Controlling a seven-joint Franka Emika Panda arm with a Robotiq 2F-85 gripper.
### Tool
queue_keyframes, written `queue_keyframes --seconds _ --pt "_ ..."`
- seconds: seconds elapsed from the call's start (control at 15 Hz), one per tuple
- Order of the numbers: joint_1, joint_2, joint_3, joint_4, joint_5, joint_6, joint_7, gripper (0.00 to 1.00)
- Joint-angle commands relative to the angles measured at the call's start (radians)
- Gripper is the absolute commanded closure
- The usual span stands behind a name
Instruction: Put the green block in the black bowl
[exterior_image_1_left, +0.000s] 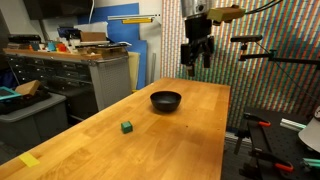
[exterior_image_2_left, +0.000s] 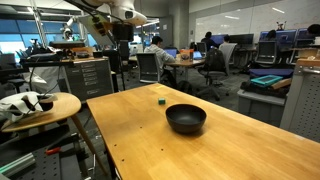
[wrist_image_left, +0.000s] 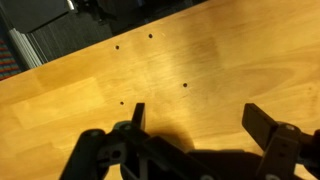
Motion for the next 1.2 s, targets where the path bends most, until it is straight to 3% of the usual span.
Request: queue_keyframes --seconds 0.0,0.53,1.13 --pt "0.034 0.180 0.005 0.153 -0.014 0.025 0.179 0.00" --pt "0.148 0.490 -0.060 0.412 -0.033 0.147 0.309 0.00" --pt "0.243 0.751 -0.150 0.663 -0.076 0.201 0.228 0.00"
